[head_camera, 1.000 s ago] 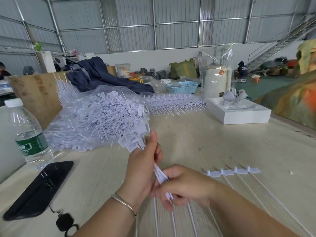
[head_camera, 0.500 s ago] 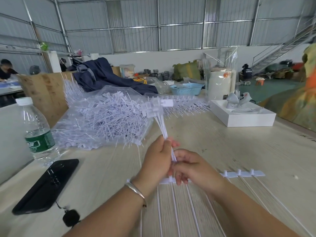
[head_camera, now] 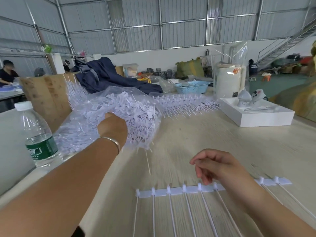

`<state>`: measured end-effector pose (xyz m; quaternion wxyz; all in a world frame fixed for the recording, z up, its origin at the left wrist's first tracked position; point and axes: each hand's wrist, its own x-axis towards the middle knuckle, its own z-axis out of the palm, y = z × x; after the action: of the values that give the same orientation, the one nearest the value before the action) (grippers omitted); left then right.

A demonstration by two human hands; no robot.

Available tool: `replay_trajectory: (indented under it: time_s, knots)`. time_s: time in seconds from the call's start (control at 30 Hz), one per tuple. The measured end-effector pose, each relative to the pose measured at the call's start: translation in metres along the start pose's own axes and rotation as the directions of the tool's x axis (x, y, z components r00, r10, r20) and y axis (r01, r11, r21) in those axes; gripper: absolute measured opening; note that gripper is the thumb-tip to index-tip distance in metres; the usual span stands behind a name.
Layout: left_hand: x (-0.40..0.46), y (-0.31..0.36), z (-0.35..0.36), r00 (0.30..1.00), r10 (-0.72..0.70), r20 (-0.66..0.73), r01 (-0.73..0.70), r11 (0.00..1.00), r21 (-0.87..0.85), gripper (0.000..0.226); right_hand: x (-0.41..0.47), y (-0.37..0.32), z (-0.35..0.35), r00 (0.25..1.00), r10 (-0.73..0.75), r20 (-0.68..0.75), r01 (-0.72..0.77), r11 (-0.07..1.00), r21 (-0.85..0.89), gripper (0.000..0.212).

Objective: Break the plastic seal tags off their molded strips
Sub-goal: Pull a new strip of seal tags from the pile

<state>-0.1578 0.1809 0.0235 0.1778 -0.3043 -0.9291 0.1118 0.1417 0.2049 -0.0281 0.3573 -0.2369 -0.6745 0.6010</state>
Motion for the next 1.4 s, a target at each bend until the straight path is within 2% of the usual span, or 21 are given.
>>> replay_trajectory:
  time_s: [0.07,0.13,0.27,0.37,0.47,0.67,0.73,0.83,0.97,1.17,1.2,1.27,1.33,1.4]
  knots:
    - [0.011,0.003,-0.001,0.998,0.021,0.057,-0.024,0.998,0.055,0.042,0.001,0.001,0.000,1.000,-0.002,-0.006,0.002,1.000,-0.006,0.021]
    - [0.024,0.008,-0.001,0.995,0.048,0.083,-0.054,0.996,0.076,0.040,0.003,0.004,-0.002,1.000,-0.009,-0.027,0.008,0.999,-0.042,0.025]
    - [0.054,0.013,-0.002,0.998,0.033,0.048,-0.034,0.999,0.017,0.034,0.007,0.014,-0.005,0.996,-0.074,-0.054,0.049,0.929,-0.367,0.028]
    - [0.068,0.011,0.001,0.999,-0.016,0.051,0.018,0.999,-0.027,0.034,0.007,0.018,-0.002,0.997,-0.070,0.011,0.066,0.856,-0.512,0.030]
    - [0.071,0.012,0.003,0.997,-0.042,0.067,0.043,0.999,-0.010,0.046,0.005,0.015,-0.003,0.996,-0.010,0.088,0.063,0.781,-0.621,0.031]
    - [0.047,0.012,-0.004,0.993,-0.032,0.110,0.033,0.999,-0.008,0.046,0.003,0.005,-0.019,0.947,0.189,0.260,0.134,0.503,-0.854,0.022]
    - [0.036,0.011,-0.009,0.992,-0.032,0.122,0.032,0.999,0.002,0.047,0.002,0.004,-0.021,0.931,0.244,0.270,0.135,0.456,-0.879,0.025]
    - [0.022,0.010,-0.014,0.996,-0.048,0.080,0.042,0.996,0.075,0.049,0.003,0.008,-0.020,0.932,0.251,0.261,0.126,0.450,-0.884,0.023]
    - [0.005,0.008,-0.008,0.997,0.017,-0.076,-0.006,0.989,0.151,0.050,0.004,0.013,-0.023,0.932,0.253,0.258,0.084,0.543,-0.836,0.016]
    - [-0.029,0.008,-0.011,0.959,0.184,-0.215,-0.184,0.983,0.020,0.057,0.003,0.013,-0.027,0.930,0.264,0.258,0.082,0.535,-0.841,0.020]
    - [-0.037,0.011,-0.012,0.932,0.225,-0.284,-0.245,0.969,-0.034,0.054,0.004,0.014,-0.028,0.932,0.263,0.250,0.081,0.519,-0.851,0.020]
    - [-0.057,0.017,-0.010,0.832,0.296,-0.470,-0.422,0.887,-0.188,0.045,0.004,0.016,-0.029,0.940,0.251,0.230,0.076,0.503,-0.861,0.017]
    - [-0.081,0.025,-0.009,0.765,0.341,-0.546,-0.606,0.667,-0.434,0.035,0.004,0.015,-0.032,0.953,0.220,0.207,0.062,0.530,-0.846,0.013]
    - [-0.105,0.035,-0.005,0.769,0.410,-0.490,-0.637,0.436,-0.635,0.028,0.005,0.013,-0.034,0.967,0.169,0.192,0.061,0.576,-0.815,0.012]
